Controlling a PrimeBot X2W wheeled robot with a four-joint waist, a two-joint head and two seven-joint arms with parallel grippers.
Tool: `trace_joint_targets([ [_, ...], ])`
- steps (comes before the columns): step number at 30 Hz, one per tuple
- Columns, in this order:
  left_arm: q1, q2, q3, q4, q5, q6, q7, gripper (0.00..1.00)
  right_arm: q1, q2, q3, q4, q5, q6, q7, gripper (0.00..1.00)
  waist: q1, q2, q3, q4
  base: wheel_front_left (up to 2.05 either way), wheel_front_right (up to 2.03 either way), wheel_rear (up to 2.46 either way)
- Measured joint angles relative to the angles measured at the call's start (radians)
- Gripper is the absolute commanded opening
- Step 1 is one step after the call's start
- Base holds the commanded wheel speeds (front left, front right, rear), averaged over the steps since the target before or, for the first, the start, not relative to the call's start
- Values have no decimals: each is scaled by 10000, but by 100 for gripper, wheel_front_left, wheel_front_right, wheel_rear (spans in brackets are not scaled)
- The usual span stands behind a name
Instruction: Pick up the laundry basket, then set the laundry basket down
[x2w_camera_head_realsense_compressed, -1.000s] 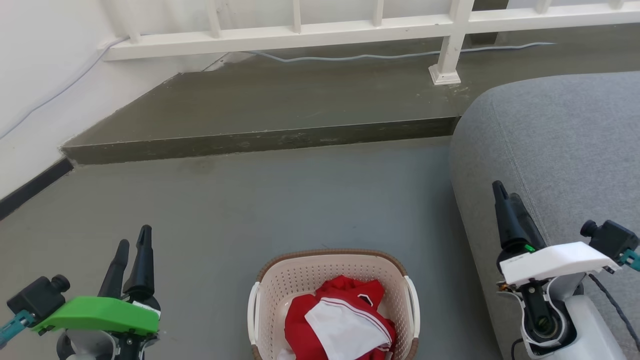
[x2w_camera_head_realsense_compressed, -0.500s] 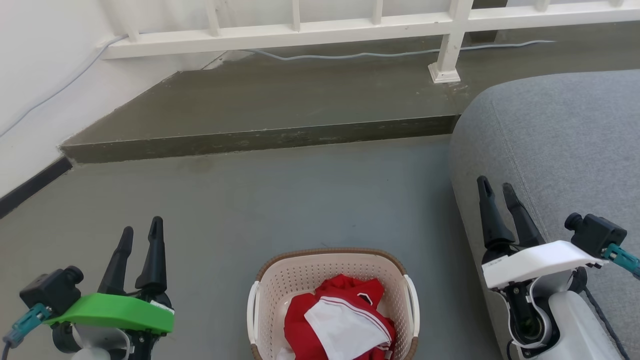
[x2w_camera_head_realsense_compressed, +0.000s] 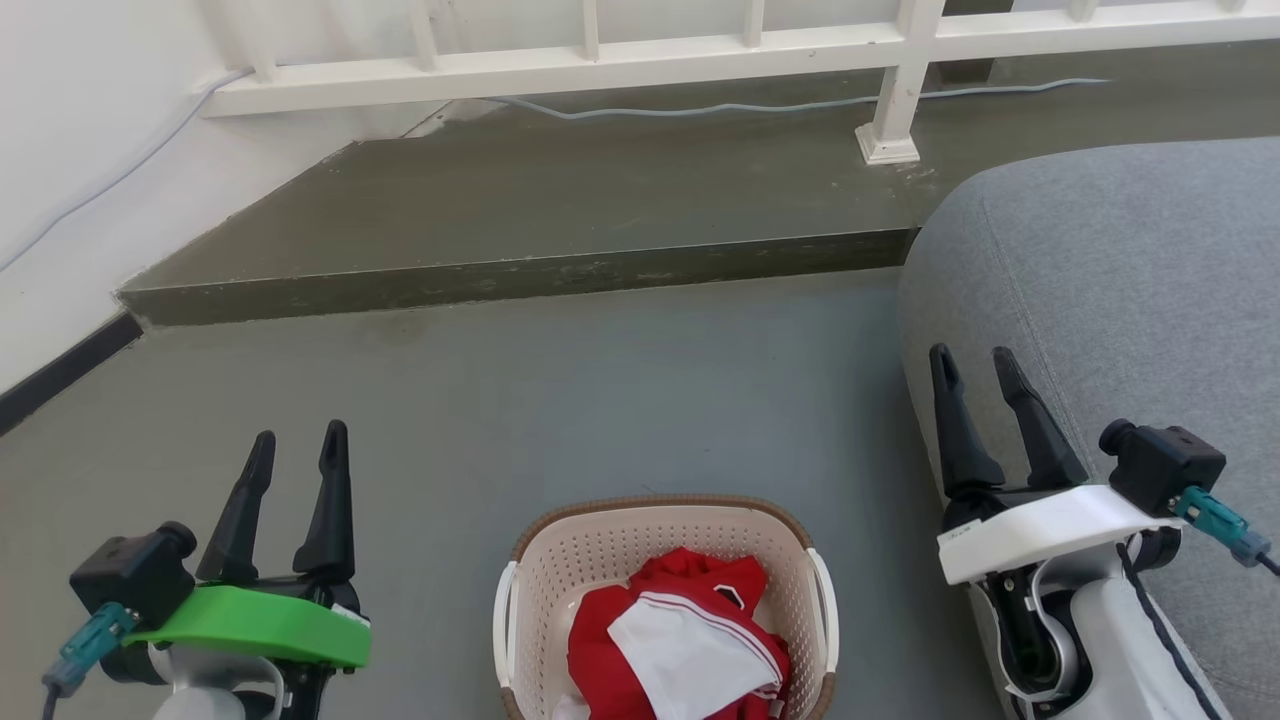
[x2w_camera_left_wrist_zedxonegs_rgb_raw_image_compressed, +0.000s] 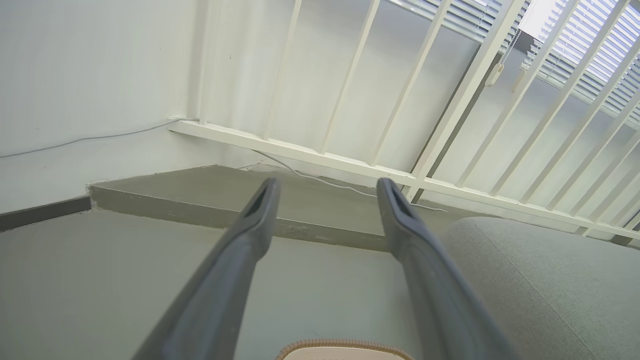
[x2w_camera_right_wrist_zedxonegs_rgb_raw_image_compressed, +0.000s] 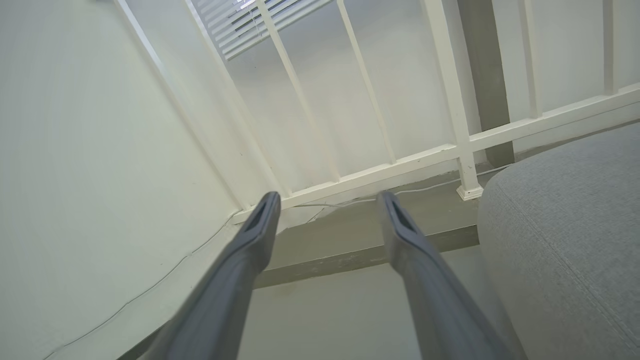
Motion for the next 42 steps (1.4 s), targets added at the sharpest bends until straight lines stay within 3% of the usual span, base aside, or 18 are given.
trace_joint_targets([
  [12, -23, 2, -117, -270, 1421, -10, -372, 100, 0, 2, 245, -230, -1607, -297, -412, 100, 0, 0, -4, -29, 0, 0, 0],
  [42, -30, -100, 142, -364, 1467, -10, -401, 100, -1, 2, 439, -332, -1526, -514, -422, 100, 0, 0, 266, -109, 0, 0, 0],
])
